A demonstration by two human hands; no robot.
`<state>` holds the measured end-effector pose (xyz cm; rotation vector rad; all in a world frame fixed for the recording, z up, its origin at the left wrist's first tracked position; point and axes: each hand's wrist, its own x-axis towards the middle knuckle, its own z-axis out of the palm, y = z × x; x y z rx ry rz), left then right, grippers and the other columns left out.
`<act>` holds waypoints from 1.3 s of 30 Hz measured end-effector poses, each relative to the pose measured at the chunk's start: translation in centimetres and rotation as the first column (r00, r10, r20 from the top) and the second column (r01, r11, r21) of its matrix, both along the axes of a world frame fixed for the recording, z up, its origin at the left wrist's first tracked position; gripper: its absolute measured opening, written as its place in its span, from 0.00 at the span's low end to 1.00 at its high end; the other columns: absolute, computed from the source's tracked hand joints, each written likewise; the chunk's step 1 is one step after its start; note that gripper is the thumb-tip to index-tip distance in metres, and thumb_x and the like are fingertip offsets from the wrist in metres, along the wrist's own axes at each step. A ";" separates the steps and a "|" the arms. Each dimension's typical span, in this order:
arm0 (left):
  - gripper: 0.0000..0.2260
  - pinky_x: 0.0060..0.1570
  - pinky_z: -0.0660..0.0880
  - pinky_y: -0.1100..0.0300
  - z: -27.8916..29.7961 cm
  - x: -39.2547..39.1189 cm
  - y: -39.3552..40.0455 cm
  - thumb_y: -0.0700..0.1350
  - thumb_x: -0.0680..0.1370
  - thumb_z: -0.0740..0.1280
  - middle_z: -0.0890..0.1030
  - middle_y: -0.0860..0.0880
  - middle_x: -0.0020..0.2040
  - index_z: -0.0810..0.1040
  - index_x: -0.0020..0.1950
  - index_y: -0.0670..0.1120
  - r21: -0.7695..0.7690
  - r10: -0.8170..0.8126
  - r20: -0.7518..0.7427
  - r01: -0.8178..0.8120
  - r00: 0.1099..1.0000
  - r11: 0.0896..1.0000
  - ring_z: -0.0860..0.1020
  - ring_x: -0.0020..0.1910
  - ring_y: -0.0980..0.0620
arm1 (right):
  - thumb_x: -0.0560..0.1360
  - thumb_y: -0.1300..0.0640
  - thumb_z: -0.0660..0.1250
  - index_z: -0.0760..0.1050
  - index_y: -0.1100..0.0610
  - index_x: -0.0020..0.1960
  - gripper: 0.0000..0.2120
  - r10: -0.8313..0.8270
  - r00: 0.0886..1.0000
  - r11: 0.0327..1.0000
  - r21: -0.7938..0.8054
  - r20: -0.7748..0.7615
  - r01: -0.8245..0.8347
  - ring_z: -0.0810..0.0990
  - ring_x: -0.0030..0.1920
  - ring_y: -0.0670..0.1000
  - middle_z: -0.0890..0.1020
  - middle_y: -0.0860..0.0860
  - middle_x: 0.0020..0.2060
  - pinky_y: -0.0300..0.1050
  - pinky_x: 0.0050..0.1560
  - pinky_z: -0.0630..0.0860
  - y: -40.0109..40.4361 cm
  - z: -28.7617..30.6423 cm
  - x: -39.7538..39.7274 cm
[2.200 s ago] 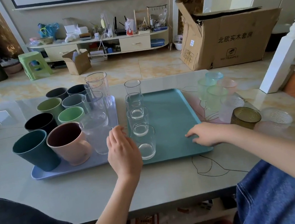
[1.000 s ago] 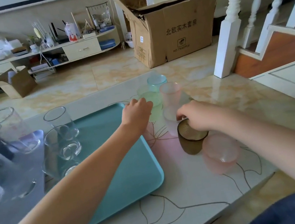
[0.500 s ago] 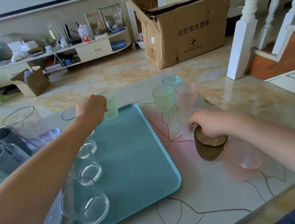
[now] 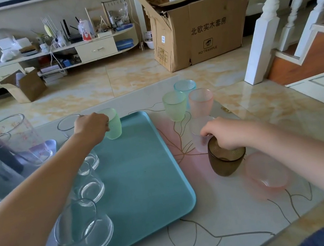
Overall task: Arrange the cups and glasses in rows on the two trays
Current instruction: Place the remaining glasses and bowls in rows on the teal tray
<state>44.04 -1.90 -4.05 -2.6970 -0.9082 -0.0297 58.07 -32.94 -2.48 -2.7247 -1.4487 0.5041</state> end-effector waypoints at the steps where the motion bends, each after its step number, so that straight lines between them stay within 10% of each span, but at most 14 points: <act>1: 0.09 0.50 0.73 0.57 0.1 0.0 0.0 0.39 0.79 0.59 0.82 0.50 0.48 0.73 0.41 0.49 -0.026 -0.002 -0.008 0.002 1.000 1.000 0.79 0.50 0.46 | 0.71 0.75 0.52 0.74 0.57 0.62 0.26 -0.003 1.000 1.000 0.002 -0.002 0.003 0.73 0.45 0.57 0.76 0.59 0.56 0.45 0.40 0.67 0.0 0.0 0.0; 5: 0.03 0.48 0.69 0.57 0.8 -0.6 -0.5 0.44 0.79 0.63 0.81 0.47 0.53 0.75 0.51 0.48 -0.057 -0.009 -0.063 0.005 0.998 0.998 0.78 0.53 0.45 | 0.72 0.75 0.54 0.71 0.54 0.66 0.28 0.001 1.000 1.000 0.009 -0.031 0.000 0.74 0.51 0.56 0.75 0.57 0.61 0.42 0.37 0.68 -0.2 0.3 -0.1; 8: 0.17 0.49 0.70 0.55 1.5 -1.3 -1.0 0.45 0.77 0.65 0.78 0.44 0.60 0.69 0.65 0.48 -0.071 -0.003 -0.027 0.001 1.000 0.998 0.75 0.58 0.42 | 0.72 0.75 0.56 0.73 0.54 0.64 0.27 -0.002 0.999 0.999 0.043 -0.044 0.004 0.75 0.55 0.54 0.77 0.54 0.62 0.41 0.45 0.68 -0.5 0.5 0.1; 14: 0.17 0.54 0.72 0.50 4.1 -1.0 -7.8 0.40 0.76 0.61 0.75 0.46 0.63 0.69 0.65 0.49 -0.138 -0.203 0.251 0.243 0.946 0.960 0.72 0.62 0.44 | 0.72 0.74 0.55 0.75 0.47 0.60 0.28 -0.049 0.998 0.993 0.108 -0.049 0.054 0.74 0.61 0.54 0.73 0.52 0.64 0.42 0.51 0.70 -2.0 1.0 1.0; 18: 0.16 0.54 0.75 0.51 5.5 -0.9 -15.0 0.43 0.77 0.63 0.74 0.48 0.64 0.71 0.65 0.48 -0.085 -0.524 0.421 0.608 0.740 0.790 0.74 0.60 0.47 | 0.71 0.73 0.58 0.75 0.47 0.58 0.26 -0.077 0.992 0.970 0.223 -0.103 0.098 0.73 0.63 0.51 0.75 0.50 0.64 0.44 0.57 0.72 -3.1 2.0 1.3; 21: 0.20 0.58 0.72 0.50 5.4 -0.6 -18.1 0.45 0.72 0.69 0.76 0.45 0.63 0.73 0.64 0.47 0.159 -0.839 0.251 0.834 0.484 0.528 0.76 0.59 0.44 | 0.69 0.72 0.63 0.77 0.47 0.56 0.24 -0.046 0.992 0.927 0.364 -0.120 0.087 0.75 0.62 0.51 0.78 0.51 0.59 0.50 0.62 0.72 -3.2 2.9 0.9; 27: 0.10 0.68 0.58 0.52 2.7 -0.5 -19.1 0.49 0.74 0.64 0.81 0.48 0.57 0.80 0.53 0.48 0.237 -0.933 0.126 0.903 0.338 0.360 0.71 0.64 0.49 | 0.71 0.73 0.62 0.78 0.51 0.54 0.21 0.031 0.961 0.866 0.487 -0.274 0.111 0.79 0.58 0.45 0.82 0.50 0.55 0.44 0.58 0.77 -2.2 4.5 -1.2; 31: 0.04 0.67 0.62 0.52 2.7 -1.8 -17.4 0.47 0.75 0.67 0.82 0.49 0.42 0.77 0.44 0.47 0.168 -0.900 0.161 0.887 0.405 0.430 0.80 0.50 0.49 | 0.76 0.60 0.67 0.77 0.53 0.55 0.09 0.058 0.919 0.844 0.511 -0.391 0.164 0.82 0.47 0.49 0.83 0.50 0.47 0.43 0.46 0.78 -1.6 5.1 -2.0; 39: 0.08 0.50 0.75 0.50 3.1 -6.5 -9.1 0.50 0.76 0.66 0.78 0.48 0.48 0.78 0.49 0.47 -0.266 -0.418 0.218 0.466 0.882 0.844 0.77 0.50 0.46 | 0.78 0.57 0.62 0.75 0.56 0.56 0.09 -0.107 0.948 0.922 0.327 -0.298 0.207 0.82 0.34 0.56 0.81 0.56 0.51 0.41 0.31 0.72 -1.3 3.3 -0.9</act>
